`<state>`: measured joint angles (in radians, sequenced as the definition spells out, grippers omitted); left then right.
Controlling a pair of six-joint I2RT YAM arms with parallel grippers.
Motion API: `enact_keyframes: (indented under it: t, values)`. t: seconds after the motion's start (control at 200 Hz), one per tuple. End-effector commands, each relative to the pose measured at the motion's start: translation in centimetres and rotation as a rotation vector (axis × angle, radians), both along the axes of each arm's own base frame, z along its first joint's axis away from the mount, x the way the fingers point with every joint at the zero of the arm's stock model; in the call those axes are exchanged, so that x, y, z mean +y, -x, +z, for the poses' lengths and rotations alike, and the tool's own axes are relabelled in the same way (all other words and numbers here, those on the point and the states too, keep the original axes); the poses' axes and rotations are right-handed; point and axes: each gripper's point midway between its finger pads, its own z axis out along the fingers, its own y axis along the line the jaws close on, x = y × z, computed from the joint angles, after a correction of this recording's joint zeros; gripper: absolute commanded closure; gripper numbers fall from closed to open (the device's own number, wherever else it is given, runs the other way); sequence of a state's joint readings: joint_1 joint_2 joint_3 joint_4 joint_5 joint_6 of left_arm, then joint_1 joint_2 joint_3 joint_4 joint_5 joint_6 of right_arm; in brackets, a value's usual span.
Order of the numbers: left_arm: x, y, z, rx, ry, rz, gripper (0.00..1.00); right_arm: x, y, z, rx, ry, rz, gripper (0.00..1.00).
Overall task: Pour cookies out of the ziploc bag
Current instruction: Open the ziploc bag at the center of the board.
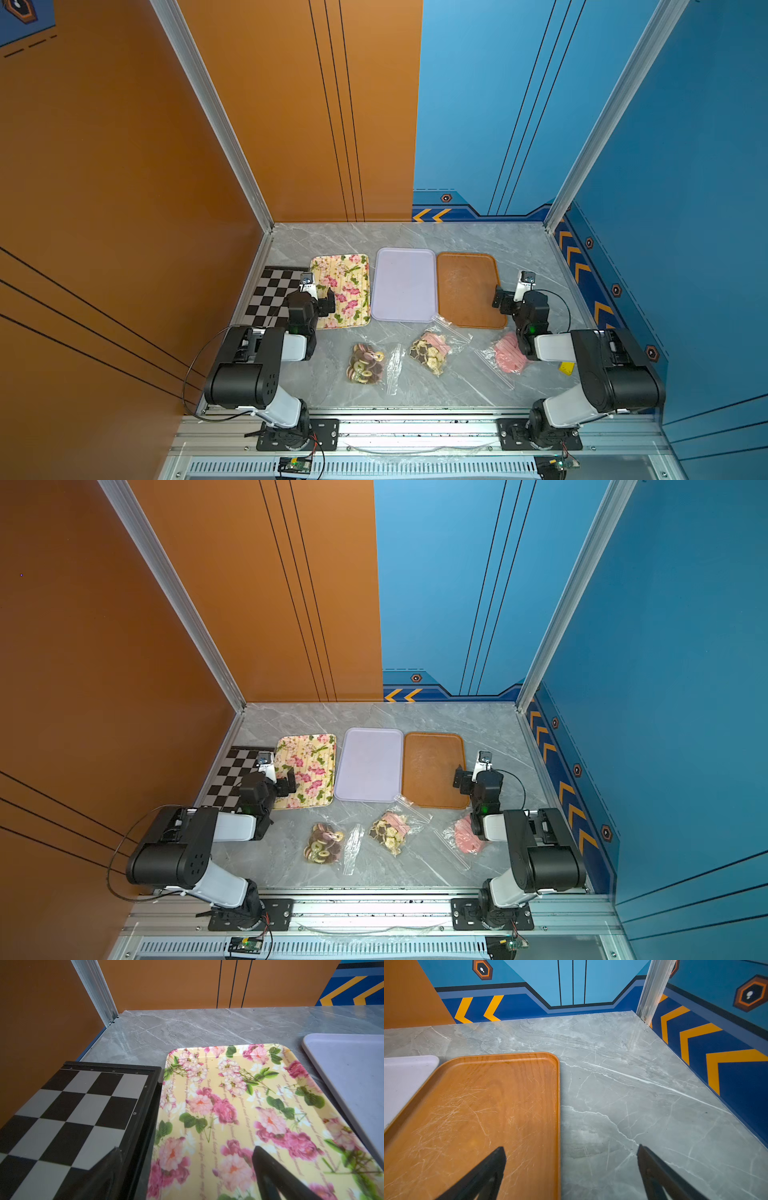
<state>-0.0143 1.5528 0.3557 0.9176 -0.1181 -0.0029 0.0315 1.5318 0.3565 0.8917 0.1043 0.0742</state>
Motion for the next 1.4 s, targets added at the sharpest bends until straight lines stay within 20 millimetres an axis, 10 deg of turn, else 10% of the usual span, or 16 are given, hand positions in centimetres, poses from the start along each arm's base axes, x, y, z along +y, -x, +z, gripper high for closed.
enact_keyframes:
  t: [0.0,1.196,1.396]
  values:
    - [-0.5,-0.7,0.7,-0.024,-0.007,-0.027,0.02,-0.3,-0.6,0.5,-0.018,0.013,-0.002,0.00]
    - [-2.0,-0.3,1.0,-0.034,0.002,-0.120,0.02,0.8,0.5,1.2,-0.071,0.086,0.005,0.00]
    - [-1.0,0.8,3.9,-0.095,-0.046,-0.034,0.03,2.0,2.9,7.3,-0.137,0.154,-0.045,0.00]
